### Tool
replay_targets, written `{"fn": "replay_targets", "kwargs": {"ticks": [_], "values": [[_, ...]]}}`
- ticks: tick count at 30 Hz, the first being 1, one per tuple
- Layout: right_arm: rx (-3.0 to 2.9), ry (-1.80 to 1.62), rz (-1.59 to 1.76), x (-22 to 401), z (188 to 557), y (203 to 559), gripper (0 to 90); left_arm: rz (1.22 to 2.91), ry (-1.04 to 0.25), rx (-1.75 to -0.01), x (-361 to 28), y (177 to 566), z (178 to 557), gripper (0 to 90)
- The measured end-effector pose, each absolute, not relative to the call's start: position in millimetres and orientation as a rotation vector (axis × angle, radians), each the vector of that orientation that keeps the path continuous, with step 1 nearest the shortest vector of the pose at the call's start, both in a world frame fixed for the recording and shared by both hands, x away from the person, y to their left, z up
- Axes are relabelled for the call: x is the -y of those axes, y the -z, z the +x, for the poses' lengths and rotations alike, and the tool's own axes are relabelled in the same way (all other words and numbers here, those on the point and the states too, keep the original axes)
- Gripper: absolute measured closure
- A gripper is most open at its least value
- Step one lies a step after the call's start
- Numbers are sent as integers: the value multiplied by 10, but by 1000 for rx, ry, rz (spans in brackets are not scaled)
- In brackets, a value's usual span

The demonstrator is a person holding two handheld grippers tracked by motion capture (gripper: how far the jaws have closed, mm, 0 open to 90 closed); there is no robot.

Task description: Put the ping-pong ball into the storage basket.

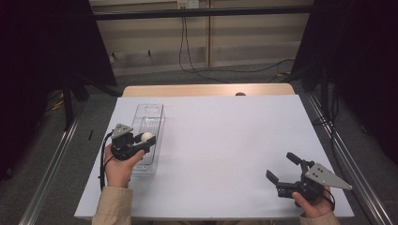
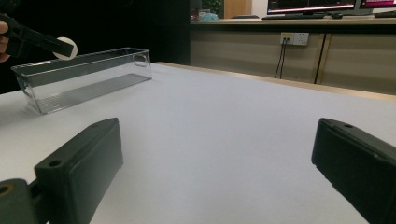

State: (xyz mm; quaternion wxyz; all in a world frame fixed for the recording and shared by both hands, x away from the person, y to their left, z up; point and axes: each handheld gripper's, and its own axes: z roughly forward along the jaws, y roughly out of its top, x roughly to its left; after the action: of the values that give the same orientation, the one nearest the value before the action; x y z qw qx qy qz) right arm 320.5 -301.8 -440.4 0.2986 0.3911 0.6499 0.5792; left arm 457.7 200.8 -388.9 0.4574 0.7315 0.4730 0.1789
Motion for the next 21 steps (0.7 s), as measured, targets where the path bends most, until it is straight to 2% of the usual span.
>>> {"fn": "replay_targets", "kwargs": {"ticks": [21], "values": [[-1725,-1533,1047,3022,3209,4409,14,1794,-455,-1182,-2080,3960,4530,512]]}}
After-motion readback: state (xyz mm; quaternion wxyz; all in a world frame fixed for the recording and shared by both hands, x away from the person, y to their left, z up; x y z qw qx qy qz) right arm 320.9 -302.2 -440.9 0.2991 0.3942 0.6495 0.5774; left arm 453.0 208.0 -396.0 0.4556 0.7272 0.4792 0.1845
